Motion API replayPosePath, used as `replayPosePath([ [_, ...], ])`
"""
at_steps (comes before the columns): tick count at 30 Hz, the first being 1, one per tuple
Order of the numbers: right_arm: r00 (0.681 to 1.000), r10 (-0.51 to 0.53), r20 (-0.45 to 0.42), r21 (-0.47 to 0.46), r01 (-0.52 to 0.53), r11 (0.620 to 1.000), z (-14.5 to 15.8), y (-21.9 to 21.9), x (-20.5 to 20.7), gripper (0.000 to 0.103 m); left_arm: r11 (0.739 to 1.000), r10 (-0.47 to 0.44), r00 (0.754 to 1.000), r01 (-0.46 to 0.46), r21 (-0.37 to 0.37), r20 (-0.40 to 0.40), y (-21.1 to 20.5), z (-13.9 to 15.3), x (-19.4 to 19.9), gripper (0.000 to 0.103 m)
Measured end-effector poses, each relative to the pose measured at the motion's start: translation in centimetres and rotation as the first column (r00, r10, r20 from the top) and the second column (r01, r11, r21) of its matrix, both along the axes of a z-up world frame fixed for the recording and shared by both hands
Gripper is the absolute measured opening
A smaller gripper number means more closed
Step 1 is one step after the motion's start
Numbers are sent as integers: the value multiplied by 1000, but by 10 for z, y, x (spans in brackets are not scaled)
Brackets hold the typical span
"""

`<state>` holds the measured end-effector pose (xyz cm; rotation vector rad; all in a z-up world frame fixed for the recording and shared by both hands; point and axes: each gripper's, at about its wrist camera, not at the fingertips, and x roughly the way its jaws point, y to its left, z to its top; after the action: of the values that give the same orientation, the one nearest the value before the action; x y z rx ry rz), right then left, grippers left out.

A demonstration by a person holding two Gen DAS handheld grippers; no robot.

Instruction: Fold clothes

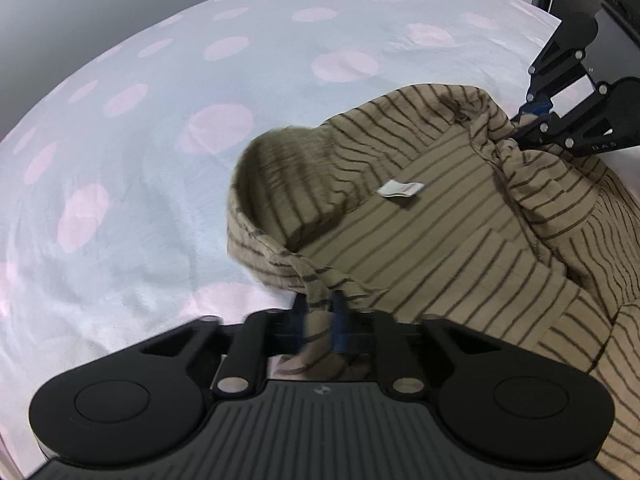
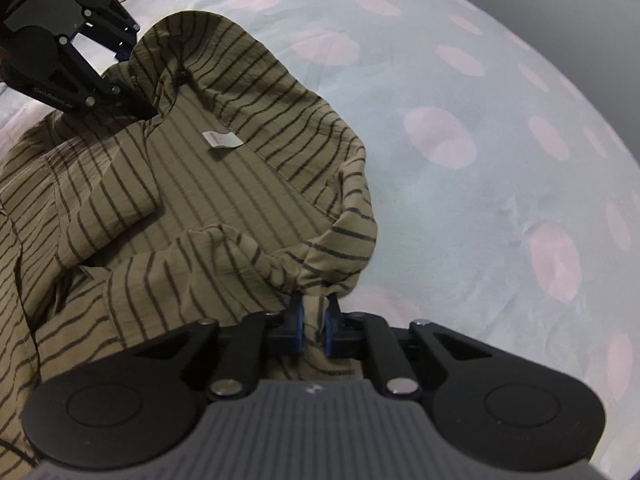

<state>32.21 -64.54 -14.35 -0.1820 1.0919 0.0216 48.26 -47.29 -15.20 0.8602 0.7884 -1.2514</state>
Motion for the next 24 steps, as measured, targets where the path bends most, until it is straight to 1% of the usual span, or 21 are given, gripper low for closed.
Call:
replayPosePath([
  [3, 999, -21, 33, -10, 22, 1000, 13, 5, -4, 9, 1000, 7, 999, -7, 1, 40, 3, 11, -9, 6],
  [7, 995, -33, 91, -14, 35, 999, 44, 8, -24, 8, 998, 23, 998, -20, -56, 51, 21, 41, -15, 5],
  [11, 987, -21, 161, -28, 25, 999, 81, 18, -55, 8, 992, 14, 998, -5, -128, 68, 46, 76, -31, 5],
  [15, 971, -2, 240, -62, 17, 998, 113, 40, -94, 8, 977, -21, 993, 45, -210, 115, 81, 113, -62, 5],
  [19, 950, 21, 313, -108, 13, 994, 140, 71, -137, 8, 953, -53, 985, 99, -288, 166, 126, 143, -100, 5],
  [22, 931, 40, 362, -133, 9, 991, 158, 97, -174, 8, 934, -75, 976, 141, -328, 205, 161, 158, -129, 5],
  [24, 916, 60, 398, -159, 4, 987, 168, 117, -201, 9, 922, -90, 968, 169, -350, 233, 182, 162, -151, 5],
])
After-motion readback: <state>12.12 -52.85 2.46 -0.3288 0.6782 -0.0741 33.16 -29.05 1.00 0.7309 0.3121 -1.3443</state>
